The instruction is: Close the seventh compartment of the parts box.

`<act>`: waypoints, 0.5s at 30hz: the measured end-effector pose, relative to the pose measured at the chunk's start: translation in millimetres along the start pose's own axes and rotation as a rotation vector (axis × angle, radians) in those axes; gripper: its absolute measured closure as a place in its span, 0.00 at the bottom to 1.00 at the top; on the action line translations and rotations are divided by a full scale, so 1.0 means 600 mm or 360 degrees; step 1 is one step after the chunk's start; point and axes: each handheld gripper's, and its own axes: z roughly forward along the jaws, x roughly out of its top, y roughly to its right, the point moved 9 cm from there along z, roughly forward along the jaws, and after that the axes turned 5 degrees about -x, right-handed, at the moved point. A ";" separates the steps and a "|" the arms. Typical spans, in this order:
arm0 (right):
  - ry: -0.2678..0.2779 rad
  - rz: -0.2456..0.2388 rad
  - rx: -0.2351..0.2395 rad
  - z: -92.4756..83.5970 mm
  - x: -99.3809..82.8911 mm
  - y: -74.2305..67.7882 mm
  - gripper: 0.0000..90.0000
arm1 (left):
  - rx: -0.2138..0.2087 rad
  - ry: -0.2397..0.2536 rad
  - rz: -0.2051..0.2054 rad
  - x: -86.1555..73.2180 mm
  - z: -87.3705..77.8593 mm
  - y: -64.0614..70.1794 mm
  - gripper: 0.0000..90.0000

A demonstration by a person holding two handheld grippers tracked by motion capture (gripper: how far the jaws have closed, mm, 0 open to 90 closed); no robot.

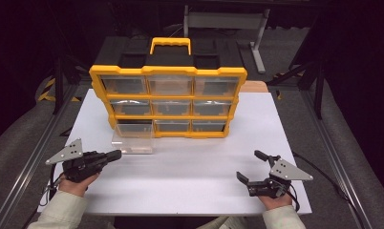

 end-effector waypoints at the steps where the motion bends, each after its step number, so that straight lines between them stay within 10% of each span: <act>1: 0.0000 0.0001 0.0000 0.000 0.000 0.000 0.04 | -0.0005 -0.0020 -0.0009 -0.002 0.003 -0.003 0.99; 15: -0.0006 0.0004 0.0018 0.002 -0.002 -0.002 0.04 | 0.0017 -0.0163 -0.0106 -0.027 0.029 -0.043 0.99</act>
